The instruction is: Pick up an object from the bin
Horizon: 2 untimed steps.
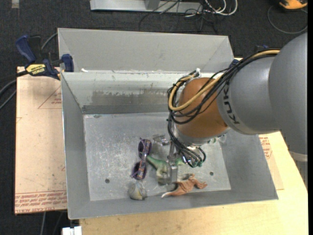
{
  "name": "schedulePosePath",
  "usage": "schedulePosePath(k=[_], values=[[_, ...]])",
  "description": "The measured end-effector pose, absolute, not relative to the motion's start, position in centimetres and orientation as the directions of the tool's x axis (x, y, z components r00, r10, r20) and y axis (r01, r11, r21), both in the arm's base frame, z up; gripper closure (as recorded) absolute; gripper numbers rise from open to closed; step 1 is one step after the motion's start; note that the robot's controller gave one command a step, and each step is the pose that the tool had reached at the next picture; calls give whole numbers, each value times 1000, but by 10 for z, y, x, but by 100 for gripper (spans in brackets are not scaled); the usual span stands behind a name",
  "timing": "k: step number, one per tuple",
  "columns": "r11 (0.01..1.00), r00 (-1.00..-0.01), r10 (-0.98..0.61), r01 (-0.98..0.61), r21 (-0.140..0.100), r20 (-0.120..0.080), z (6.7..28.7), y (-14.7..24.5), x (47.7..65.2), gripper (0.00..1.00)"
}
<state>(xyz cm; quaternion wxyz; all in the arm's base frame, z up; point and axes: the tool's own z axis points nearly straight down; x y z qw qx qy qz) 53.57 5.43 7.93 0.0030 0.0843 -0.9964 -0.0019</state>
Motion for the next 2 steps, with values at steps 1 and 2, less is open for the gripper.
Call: schedulePosePath(k=[1,2], values=[[964,-964,-265,-265,1,-4,73,66,555,100],[964,-964,-265,-265,2,-4,73,66,555,100]])
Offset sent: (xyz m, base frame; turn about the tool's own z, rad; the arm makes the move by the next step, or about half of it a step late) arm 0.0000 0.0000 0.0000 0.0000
